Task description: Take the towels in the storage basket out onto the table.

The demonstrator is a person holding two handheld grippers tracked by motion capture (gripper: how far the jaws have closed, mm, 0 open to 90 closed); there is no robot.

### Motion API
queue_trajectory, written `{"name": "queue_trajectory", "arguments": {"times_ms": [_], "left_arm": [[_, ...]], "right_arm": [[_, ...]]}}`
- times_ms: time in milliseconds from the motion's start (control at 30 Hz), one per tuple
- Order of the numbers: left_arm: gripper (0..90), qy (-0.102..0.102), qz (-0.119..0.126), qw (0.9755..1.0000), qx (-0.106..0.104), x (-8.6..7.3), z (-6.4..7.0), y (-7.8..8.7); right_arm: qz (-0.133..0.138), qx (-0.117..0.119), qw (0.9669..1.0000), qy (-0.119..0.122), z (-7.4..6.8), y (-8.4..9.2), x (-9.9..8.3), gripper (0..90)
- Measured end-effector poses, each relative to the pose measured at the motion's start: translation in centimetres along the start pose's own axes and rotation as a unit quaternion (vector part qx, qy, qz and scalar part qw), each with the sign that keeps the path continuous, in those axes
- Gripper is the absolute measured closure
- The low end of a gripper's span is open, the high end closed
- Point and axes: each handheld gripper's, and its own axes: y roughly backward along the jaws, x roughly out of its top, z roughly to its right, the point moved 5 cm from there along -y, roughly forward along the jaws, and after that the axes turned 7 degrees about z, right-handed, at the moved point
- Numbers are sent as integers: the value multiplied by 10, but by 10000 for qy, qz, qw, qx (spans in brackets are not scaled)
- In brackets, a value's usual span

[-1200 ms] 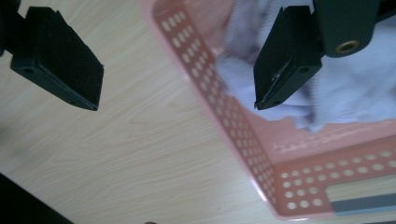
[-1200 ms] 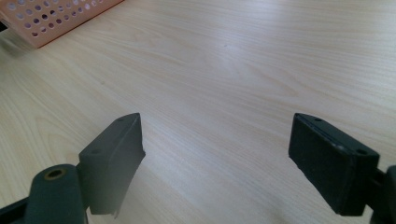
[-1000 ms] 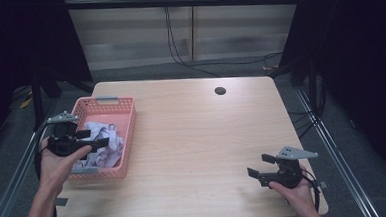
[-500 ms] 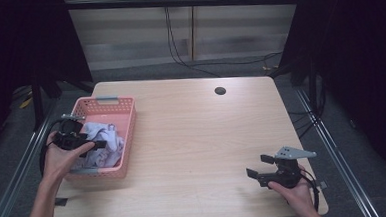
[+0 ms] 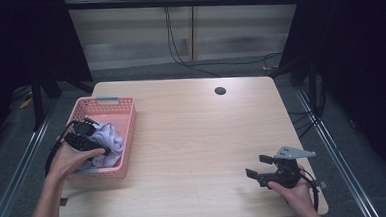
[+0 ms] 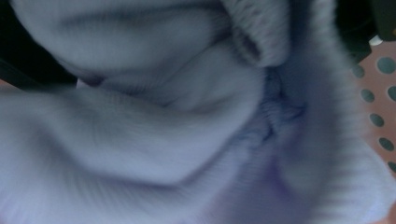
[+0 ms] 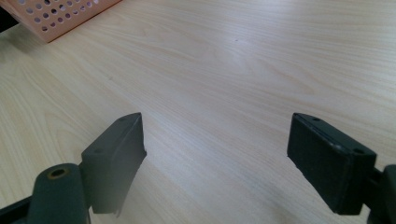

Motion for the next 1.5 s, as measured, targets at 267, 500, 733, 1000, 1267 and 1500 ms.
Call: {"name": "queue_trajectory", "arguments": {"times_ms": [267, 500, 733, 1000, 1267, 1500], "left_arm": [[0, 42, -755, 9971, 127, 3, -8, -22], [31, 39, -890, 9958, 193, 4, -8, -24], [239, -99, -594, 9979, 244, 1, -15, -16], [388, -79, -587, 9979, 270, 2, -20, -13], [451, 516, -182, 9981, -285, -1, -32, -5], [458, 862, 254, 9919, -900, -1, -32, 5]], "right_arm": [[-13, 61, 10000, 35, -1, -1, 0, 186], [-51, 52, 10000, 48, -2, -2, -1, 186], [-76, 46, 9999, 62, -2, -2, -1, 189], [-95, 38, 9999, 47, -1, -3, -1, 188], [-145, 37, 9999, -1, 0, -4, -2, 183], [-167, 50, 9998, -35, 0, -5, -2, 182]]}}
